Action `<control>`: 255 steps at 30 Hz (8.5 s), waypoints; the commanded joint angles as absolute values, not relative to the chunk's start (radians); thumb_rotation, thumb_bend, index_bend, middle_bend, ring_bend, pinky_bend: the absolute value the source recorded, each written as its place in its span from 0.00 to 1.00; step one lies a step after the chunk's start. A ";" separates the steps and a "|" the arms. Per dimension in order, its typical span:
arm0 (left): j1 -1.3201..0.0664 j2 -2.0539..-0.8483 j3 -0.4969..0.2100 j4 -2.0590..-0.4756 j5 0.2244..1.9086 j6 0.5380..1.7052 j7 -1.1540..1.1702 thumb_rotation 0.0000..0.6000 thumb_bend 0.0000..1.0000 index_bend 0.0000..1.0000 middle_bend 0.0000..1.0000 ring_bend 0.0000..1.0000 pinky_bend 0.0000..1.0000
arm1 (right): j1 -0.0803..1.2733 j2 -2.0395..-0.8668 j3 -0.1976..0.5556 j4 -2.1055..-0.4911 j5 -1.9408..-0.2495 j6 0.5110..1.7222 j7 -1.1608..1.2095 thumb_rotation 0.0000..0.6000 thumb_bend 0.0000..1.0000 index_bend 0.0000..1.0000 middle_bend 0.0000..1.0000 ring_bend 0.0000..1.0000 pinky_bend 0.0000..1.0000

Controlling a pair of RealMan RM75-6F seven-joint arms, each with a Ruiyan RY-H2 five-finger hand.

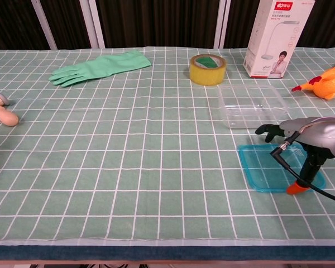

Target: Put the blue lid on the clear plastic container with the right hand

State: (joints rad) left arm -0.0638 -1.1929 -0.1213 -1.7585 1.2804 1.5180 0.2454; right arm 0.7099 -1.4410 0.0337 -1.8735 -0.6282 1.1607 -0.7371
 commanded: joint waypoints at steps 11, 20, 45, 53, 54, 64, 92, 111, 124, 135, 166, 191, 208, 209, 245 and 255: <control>-0.064 -1.193 -0.124 -1.762 1.270 1.518 0.249 1.00 0.82 0.05 0.00 0.00 0.00 | 0.705 -1.436 0.030 -1.896 -0.650 1.180 -0.737 1.00 0.07 0.00 0.18 0.00 0.00; -0.064 -1.193 -0.125 -1.763 1.267 1.518 0.250 1.00 0.82 0.05 0.00 0.00 0.00 | 0.701 -1.448 0.026 -1.884 -0.655 1.173 -0.727 1.00 0.07 0.00 0.19 0.00 0.00; -0.063 -1.194 -0.126 -1.764 1.263 1.522 0.253 1.00 0.82 0.07 0.00 0.00 0.00 | 0.713 -1.466 0.036 -1.851 -0.640 1.148 -0.727 1.00 0.07 0.00 0.19 0.00 0.00; -0.062 -1.193 -0.126 -1.765 1.262 1.523 0.251 1.00 0.82 0.07 0.00 0.00 0.00 | 0.706 -1.459 0.022 -1.842 -0.644 1.138 -0.719 1.00 0.07 0.00 0.19 0.00 0.00; -0.062 -1.193 -0.126 -1.765 1.262 1.523 0.250 1.00 0.82 0.07 0.00 0.00 0.00 | 0.706 -1.458 0.020 -1.841 -0.645 1.136 -0.718 1.00 0.07 0.00 0.19 0.00 0.00; -0.062 -1.194 -0.125 -1.765 1.261 1.522 0.252 1.00 0.82 0.07 0.00 0.00 0.00 | 0.708 -1.472 0.010 -1.806 -0.655 1.113 -0.713 1.00 0.07 0.00 0.24 0.00 0.00; -0.060 -1.190 -0.128 -1.772 1.252 1.523 0.247 1.00 0.82 0.07 0.00 0.00 0.00 | 0.686 -1.409 0.029 -1.846 -0.771 1.083 -0.606 1.00 0.22 0.00 0.46 0.16 0.00; -0.060 -1.187 -0.128 -1.776 1.252 1.523 0.247 1.00 0.82 0.07 0.00 0.00 0.00 | 0.682 -1.212 0.051 -2.077 -0.756 1.164 -0.658 1.00 0.22 0.00 0.46 0.16 0.00; -0.061 -1.185 -0.129 -1.781 1.248 1.520 0.245 1.00 0.82 0.07 0.00 0.00 0.00 | 0.753 -1.031 0.154 -2.165 -0.638 1.139 -0.646 1.00 0.22 0.00 0.46 0.14 0.00; -0.073 -1.182 -0.142 -1.788 1.219 1.497 0.244 1.00 0.82 0.07 0.00 0.00 0.00 | 0.983 -1.039 0.268 -2.019 -0.318 1.039 -0.750 1.00 0.22 0.00 0.46 0.10 0.00; -0.087 -1.168 -0.151 -1.803 1.167 1.470 0.244 1.00 0.82 0.07 0.00 0.00 0.00 | 1.201 -1.347 0.164 -1.594 -0.123 0.904 -0.832 1.00 0.22 0.00 0.46 0.09 0.00; -0.092 -1.165 -0.153 -1.802 1.151 1.469 0.244 1.00 0.82 0.07 0.00 0.00 0.00 | 1.228 -1.384 0.127 -1.546 -0.104 0.857 -0.813 1.00 0.22 0.00 0.46 0.09 0.00; -0.094 -1.164 -0.153 -1.802 1.146 1.469 0.246 1.00 0.82 0.07 0.00 0.00 0.00 | 1.232 -1.398 0.108 -1.518 -0.116 0.834 -0.785 1.00 0.22 0.00 0.46 0.09 0.00; -0.094 -1.164 -0.153 -1.801 1.145 1.470 0.246 1.00 0.82 0.07 0.00 0.00 0.00 | 1.232 -1.399 0.108 -1.516 -0.118 0.833 -0.782 1.00 0.22 0.00 0.46 0.09 0.00; -0.096 -1.162 -0.154 -1.803 1.130 1.467 0.243 1.00 0.82 0.07 0.00 0.00 0.00 | 1.240 -1.421 0.096 -1.498 -0.143 0.848 -0.763 1.00 0.23 0.00 0.46 0.07 0.00; -0.097 -1.162 -0.154 -1.803 1.128 1.468 0.244 1.00 0.82 0.07 0.00 0.00 0.00 | 1.239 -1.408 0.095 -1.503 -0.141 0.844 -0.761 1.00 0.23 0.00 0.46 0.07 0.00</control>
State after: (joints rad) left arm -0.0965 -1.1617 -0.1540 -1.8033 1.1284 1.4684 0.2437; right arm 1.2388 -1.4080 0.0946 -1.5032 -0.1407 0.8436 -0.7614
